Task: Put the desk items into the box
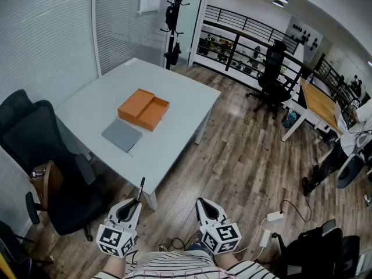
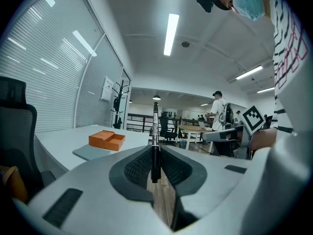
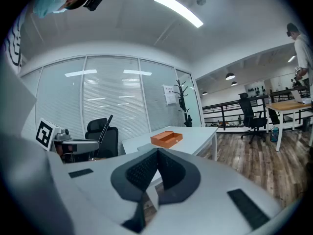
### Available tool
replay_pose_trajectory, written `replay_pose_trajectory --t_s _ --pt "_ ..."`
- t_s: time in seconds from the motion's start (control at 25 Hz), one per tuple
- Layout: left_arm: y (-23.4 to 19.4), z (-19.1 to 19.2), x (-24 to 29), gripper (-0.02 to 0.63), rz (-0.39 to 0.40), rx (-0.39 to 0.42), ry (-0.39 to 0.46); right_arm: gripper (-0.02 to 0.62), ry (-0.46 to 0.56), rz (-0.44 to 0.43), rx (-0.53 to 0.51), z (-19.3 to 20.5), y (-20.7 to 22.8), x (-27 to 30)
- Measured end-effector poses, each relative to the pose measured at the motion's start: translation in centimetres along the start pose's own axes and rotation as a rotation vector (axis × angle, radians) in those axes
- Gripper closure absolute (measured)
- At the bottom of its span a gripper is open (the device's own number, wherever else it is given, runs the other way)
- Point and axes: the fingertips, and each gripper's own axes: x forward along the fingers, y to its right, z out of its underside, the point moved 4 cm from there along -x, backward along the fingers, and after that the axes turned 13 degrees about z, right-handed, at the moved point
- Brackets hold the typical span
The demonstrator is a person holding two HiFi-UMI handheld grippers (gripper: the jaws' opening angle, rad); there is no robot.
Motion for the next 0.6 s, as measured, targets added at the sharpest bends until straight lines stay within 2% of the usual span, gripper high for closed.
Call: replay_pose_trajectory --t_s 0.16,0.36,0.6 --pt "-0.7 0.3 0.9 0.538 -0.009 -0.014 -0.006 0.569 0.012 -0.036 0.036 -0.1 0.4 0.9" --pt "-1.0 -0.1 4.2 0.538 -0.015 -0.010 -0.012 0.569 -0.001 -0.043 0.028 -0.3 3.2 3.0" --pt "-2.6 -1.0 9.1 0.538 -0.089 -0.011 -0.011 0.569 -0.012 -0.099 0.011 -1.8 7.2 7.3"
